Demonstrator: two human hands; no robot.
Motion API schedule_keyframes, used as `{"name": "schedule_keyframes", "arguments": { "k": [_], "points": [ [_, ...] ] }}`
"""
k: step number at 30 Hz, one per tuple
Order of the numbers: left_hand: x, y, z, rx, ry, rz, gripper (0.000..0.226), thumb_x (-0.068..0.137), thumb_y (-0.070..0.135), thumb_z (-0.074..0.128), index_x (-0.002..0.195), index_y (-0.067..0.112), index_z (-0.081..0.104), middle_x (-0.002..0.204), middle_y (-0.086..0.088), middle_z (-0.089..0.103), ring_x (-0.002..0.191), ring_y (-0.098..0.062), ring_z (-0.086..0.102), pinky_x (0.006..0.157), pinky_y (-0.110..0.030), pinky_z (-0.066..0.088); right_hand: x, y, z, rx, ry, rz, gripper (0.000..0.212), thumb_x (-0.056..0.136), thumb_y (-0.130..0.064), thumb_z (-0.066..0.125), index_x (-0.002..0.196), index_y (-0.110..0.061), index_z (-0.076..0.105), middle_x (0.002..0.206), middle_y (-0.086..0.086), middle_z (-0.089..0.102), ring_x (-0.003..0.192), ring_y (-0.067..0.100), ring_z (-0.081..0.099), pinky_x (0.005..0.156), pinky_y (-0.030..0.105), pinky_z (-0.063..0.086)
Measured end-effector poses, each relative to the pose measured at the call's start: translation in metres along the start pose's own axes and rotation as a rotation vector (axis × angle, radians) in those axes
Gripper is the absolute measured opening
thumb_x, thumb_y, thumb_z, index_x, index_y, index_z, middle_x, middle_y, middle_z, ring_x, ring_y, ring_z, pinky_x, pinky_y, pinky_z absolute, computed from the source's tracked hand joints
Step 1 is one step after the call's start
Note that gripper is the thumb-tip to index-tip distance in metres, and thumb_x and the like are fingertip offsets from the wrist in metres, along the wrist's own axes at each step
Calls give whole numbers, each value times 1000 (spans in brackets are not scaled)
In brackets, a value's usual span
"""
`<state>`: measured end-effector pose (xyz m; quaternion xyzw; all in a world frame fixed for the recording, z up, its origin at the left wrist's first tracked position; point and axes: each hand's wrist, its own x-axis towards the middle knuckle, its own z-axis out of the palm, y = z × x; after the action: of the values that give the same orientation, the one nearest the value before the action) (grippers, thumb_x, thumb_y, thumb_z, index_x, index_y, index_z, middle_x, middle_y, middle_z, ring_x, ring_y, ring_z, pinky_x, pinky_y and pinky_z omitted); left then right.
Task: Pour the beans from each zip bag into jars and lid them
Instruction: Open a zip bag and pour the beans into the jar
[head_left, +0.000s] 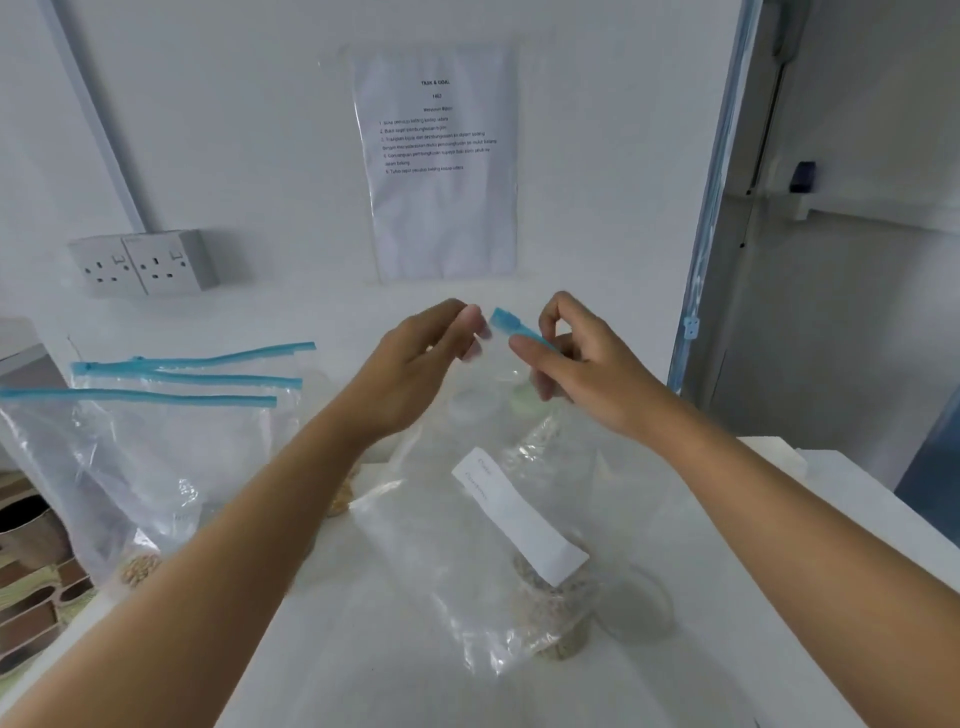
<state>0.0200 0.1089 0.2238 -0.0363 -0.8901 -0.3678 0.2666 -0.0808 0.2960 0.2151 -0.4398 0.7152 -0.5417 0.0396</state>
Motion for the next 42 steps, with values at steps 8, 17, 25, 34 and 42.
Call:
{"name": "schedule_keyframes", "arguments": {
  "k": [8,17,25,34,42],
  "points": [
    [-1,22,33,-128,-65,32,24,106,31,51,94,13,59,65,1,62,60,-24,66,60,-30,48,-19,-8,-26,-165,-89,10,17,106,-44,47,110,-30,57,65,8,60,56,10,46,67,32,42],
    [0,52,70,-533,-23,-129,25,109,23,47,88,9,47,71,-16,51,40,-26,45,48,-29,32,-49,1,-83,-29,-185,94,24,90,-42,74,101,-22,64,74,7,60,64,12,50,63,21,46],
    [11,67,133,-684,45,-263,26,112,25,39,94,7,42,75,-13,70,35,-23,42,42,-21,30,-116,101,-184,42,-102,368,31,67,-27,90,85,-8,74,79,12,71,71,16,63,71,34,46],
    [-1,20,209,-711,150,-515,19,113,28,35,104,13,42,83,-12,78,49,-25,69,37,-19,37,-142,167,-195,445,534,476,37,83,-21,82,114,-14,63,81,0,71,66,15,66,60,27,55],
    [-7,-9,278,-733,128,-710,9,113,22,34,121,19,38,93,-18,69,60,-35,73,52,-31,59,-140,230,-186,-244,644,486,13,96,-23,69,97,-19,57,79,-4,64,68,15,62,59,20,44]
  ]
}}
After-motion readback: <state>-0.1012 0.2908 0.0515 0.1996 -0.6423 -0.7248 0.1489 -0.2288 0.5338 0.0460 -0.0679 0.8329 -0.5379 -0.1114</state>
